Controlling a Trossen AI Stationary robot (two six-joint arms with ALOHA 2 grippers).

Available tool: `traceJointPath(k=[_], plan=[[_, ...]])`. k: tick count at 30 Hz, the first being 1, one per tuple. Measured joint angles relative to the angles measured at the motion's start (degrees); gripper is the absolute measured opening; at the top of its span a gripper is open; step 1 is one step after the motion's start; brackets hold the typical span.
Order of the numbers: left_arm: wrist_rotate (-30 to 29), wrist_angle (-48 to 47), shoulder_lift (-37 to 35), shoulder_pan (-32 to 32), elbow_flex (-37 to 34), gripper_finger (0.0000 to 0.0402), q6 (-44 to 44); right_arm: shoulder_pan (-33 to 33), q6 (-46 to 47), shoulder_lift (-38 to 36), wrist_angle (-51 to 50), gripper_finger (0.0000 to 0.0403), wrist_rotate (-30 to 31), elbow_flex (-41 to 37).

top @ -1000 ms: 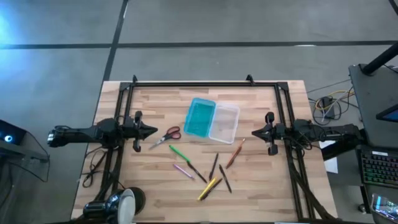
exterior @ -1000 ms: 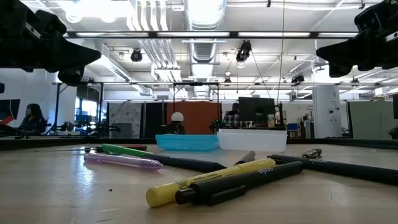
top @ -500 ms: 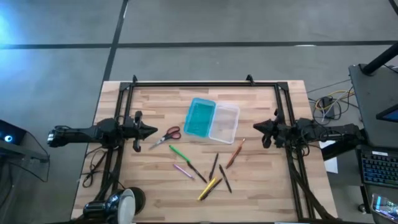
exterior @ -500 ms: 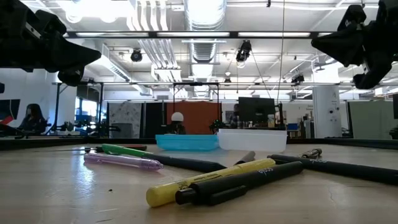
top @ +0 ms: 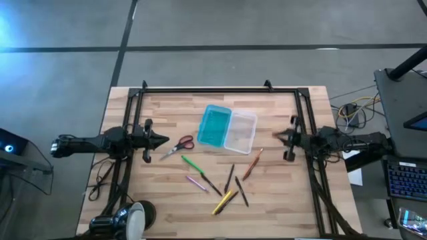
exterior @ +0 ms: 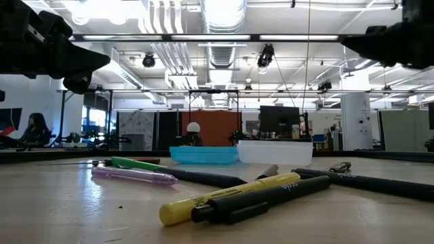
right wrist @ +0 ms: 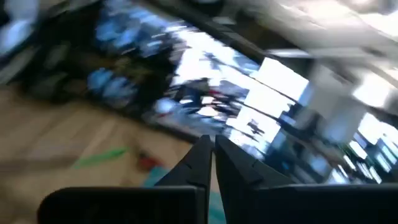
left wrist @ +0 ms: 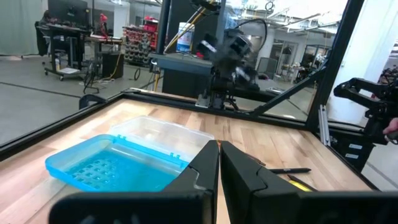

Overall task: Pick & place school supplies into a supply box
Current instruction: Put the black scissors into the blue supply box

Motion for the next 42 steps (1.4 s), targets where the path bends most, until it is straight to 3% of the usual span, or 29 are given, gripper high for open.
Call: traceJointPath(k=[6,11,14,18,20,22,25,29,32,38,42], plan=[[0.00,0.00,0.03,0.02,0.01,0.0000,0.00,-0.02,42.84,0.09,2.97,0.0013,15.14,0.03],[-0.14,0.33,0.02,0.00,-0.01,0.0000,0.08,0.00,67.06,0.63,2.44,0.0013,20.49,0.04],[-4.17,3.79,0.32,0.31,-0.01,0.0000,-0.86,-0.02,79.62,2.59,1.51,0.0013,23.04,-0.02],[-4.73,14.59,0.35,0.15,-0.01,0.0000,-24.83,-0.02,79.29,5.16,2.03,0.0013,27.32,0.03],[-7.73,19.60,0.35,0.17,-0.01,0.0000,-36.40,-0.02,79.62,6.41,3.25,0.0013,30.95,-0.01],[-11.97,24.04,0.37,0.15,-0.01,0.0000,-41.91,-0.04,79.35,7.56,6.47,0.0013,33.61,0.01],[-20.07,26.43,0.34,0.15,-0.01,0.0000,-40.24,-0.04,76.76,9.06,10.00,0.0013,36.53,0.01],[-38.49,29.55,0.35,0.19,-0.01,0.0000,-37.38,-0.04,73.70,9.56,15.26,0.0013,36.78,0.01],[-45.46,32.11,0.39,0.20,-0.01,0.0000,-37.13,-0.04,73.14,9.43,16.96,0.0013,35.41,0.01],[-40.36,34.70,1.59,0.22,0.40,0.0002,-37.18,-0.02,72.71,10.19,14.94,0.0013,35.14,0.01],[-40.06,30.96,6.70,0.27,5.18,0.0028,-36.08,-0.02,75.22,11.48,10.21,0.0031,34.66,0.01]])
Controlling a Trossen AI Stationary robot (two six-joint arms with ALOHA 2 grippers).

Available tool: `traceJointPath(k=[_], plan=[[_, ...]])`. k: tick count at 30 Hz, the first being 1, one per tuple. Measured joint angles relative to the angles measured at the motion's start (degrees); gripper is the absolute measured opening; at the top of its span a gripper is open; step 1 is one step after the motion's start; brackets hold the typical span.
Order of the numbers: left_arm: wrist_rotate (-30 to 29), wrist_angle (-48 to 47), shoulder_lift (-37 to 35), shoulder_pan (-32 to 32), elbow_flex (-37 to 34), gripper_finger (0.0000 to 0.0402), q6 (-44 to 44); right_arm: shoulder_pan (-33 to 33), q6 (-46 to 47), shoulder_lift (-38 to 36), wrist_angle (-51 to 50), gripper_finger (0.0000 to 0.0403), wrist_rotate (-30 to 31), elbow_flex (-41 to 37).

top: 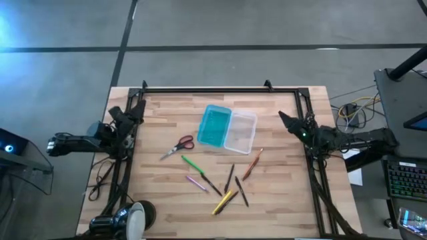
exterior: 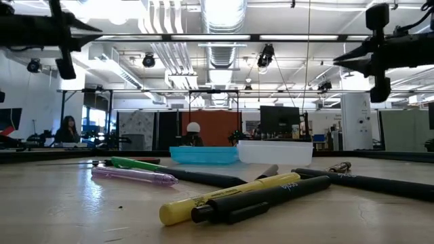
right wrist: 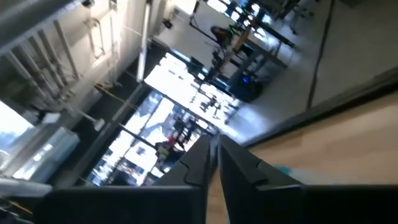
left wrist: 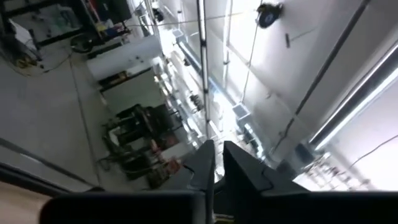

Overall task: Pick & place school supplies into a supply box
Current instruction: Put the black scissors into the blue supply box

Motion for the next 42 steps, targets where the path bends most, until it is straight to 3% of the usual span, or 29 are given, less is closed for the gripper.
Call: traceJointPath(k=[4,7,10,15,18,23,27,32,42], plan=[[0.15,-5.14,9.19,0.10,7.76,0.0078,1.01,0.00,4.16,1.34,-4.79,0.0080,-4.05,0.00],[3.42,-14.84,16.14,0.10,15.01,0.0107,1.20,0.00,6.52,2.28,-8.59,0.0122,-6.36,0.00],[8.43,-32.27,23.39,0.10,23.79,0.0115,0.30,-0.03,9.22,3.08,-13.46,0.0157,-7.94,0.30],[18.57,-70.38,38.39,1.02,39.33,0.0113,-5.87,0.00,10.35,4.82,-23.81,0.0189,-12.78,3.61],[25.16,-81.17,46.71,1.30,43.95,0.0112,-4.19,0.00,10.37,6.64,-34.25,0.0194,-14.41,7.78],[31.90,-74.92,56.15,1.83,44.42,0.0112,1.77,-0.02,10.52,9.52,-49.05,0.0194,-14.52,14.81],[32.66,-71.63,63.66,3.21,43.49,0.0112,3.77,0.00,12.08,11.41,-55.94,0.0194,-14.49,18.25],[37.98,-66.00,70.64,4.95,45.02,0.0112,10.62,-0.02,11.85,13.13,-57.02,0.0194,-14.48,19.76],[38.40,-65.52,77.36,5.87,50.62,0.0112,18.11,-0.02,12.77,13.86,-56.97,0.0194,-14.45,19.83]])
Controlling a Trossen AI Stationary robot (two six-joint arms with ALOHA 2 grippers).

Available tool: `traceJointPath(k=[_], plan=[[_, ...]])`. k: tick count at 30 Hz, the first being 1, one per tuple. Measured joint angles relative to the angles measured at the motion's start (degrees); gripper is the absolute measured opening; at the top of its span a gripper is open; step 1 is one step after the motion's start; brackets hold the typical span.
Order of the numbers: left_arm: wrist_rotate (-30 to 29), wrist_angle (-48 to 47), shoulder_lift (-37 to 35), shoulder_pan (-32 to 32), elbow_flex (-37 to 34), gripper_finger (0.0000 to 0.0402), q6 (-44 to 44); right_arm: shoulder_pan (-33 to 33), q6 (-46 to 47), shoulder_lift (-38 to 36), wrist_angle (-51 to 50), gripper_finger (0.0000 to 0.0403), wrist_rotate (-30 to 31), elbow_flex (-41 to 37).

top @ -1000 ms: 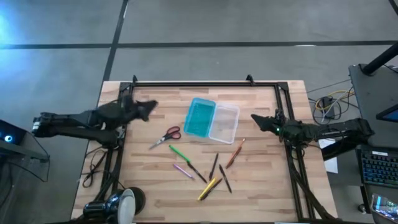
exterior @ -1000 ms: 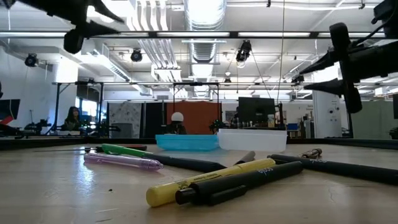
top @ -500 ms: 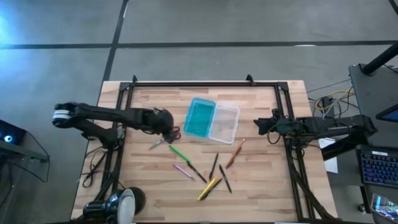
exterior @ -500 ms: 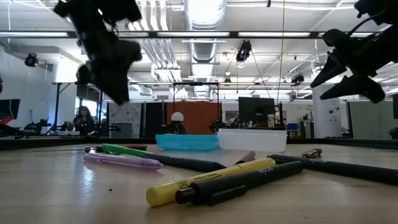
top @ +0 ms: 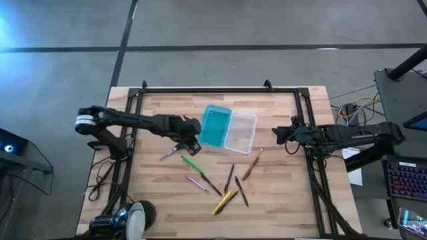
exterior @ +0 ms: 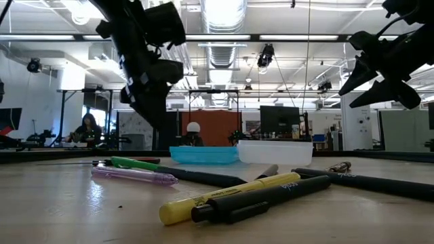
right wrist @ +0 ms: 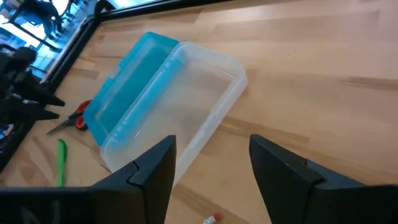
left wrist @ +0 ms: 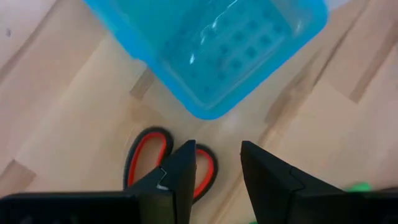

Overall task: Pick & place school supplies into a supply box
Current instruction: Put the black scissors into the blue supply box

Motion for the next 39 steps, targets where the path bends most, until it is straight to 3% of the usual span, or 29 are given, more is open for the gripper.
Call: traceJointPath(k=[3,9,18,28,34,39], plan=[[0.67,-0.08,1.13,1.35,0.25,0.0112,1.42,0.00,0.13,-0.04,0.00,0.0194,0.02,-0.22],[10.35,-2.11,3.92,5.78,-0.34,0.0112,-1.20,0.02,0.16,-0.04,0.02,0.0194,0.02,-0.40],[8.28,-4.17,5.49,6.69,-0.45,0.0112,6.89,0.02,0.47,-0.04,0.04,0.0194,0.15,-0.46],[5.58,-4.34,13.99,6.82,-0.03,0.0111,15.98,0.02,1.64,-0.04,0.04,0.0194,1.68,-0.52],[5.22,-4.52,17.07,6.83,-0.21,0.0054,16.45,0.02,1.66,-0.04,-0.01,0.0194,1.68,-0.53],[8.76,-4.73,15.65,7.50,-0.18,0.0053,15.13,0.02,1.60,-0.02,-0.03,0.0194,1.68,-0.53]])
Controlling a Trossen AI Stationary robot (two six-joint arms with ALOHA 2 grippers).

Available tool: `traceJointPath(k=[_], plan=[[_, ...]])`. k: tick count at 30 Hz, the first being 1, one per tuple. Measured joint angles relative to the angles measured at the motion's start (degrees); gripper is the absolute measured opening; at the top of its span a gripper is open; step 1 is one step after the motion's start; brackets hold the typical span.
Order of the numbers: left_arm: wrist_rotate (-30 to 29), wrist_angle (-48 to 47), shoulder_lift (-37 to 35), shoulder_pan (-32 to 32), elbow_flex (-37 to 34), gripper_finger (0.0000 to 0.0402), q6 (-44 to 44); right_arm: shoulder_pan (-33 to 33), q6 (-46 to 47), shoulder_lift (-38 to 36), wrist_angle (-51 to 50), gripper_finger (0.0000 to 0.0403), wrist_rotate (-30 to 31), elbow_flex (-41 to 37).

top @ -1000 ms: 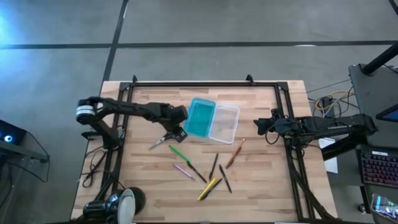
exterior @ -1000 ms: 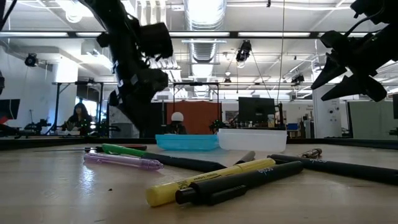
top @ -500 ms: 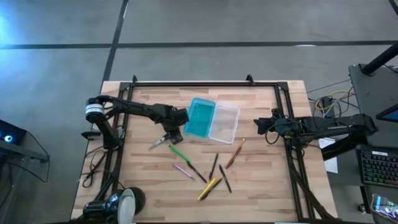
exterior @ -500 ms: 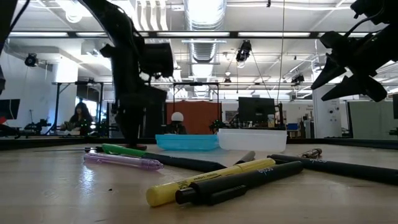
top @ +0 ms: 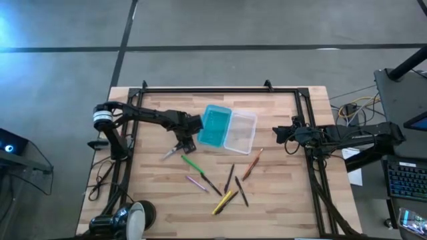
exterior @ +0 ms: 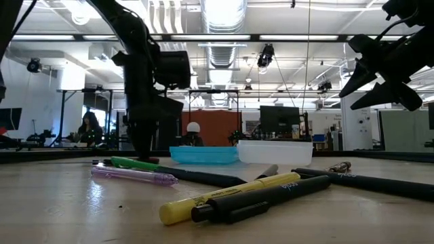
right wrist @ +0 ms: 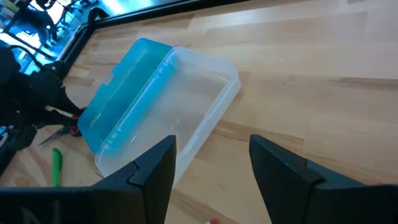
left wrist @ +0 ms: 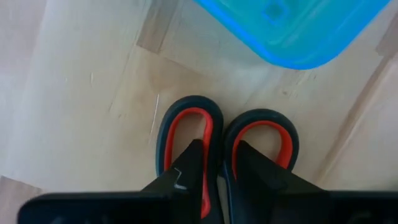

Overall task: Pick & place school supplies into a supply box
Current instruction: Put the black scissors into the blue supply box

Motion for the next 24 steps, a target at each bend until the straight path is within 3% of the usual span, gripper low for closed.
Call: traceJointPath(k=[5,11,14,19,24], plan=[[3.17,-5.87,-7.55,0.98,1.13,0.0053,-5.04,0.00,0.04,0.00,0.02,0.0194,0.24,-0.01],[8.44,-7.82,-18.25,5.70,7.28,0.0053,-14.81,-0.11,0.71,-0.09,0.00,0.0194,4.25,-0.02],[13.50,2.54,-18.80,8.84,10.43,0.0053,-23.18,-0.81,2.21,-0.08,0.00,0.0194,4.68,-0.02],[15.69,18.81,-10.71,11.77,17.28,0.0053,-31.05,-2.51,6.12,-0.09,0.00,0.0194,4.76,-0.02],[16.97,19.43,4.84,10.05,32.63,0.0053,-29.39,-3.04,6.89,-0.10,0.02,0.0194,4.81,-0.02]])
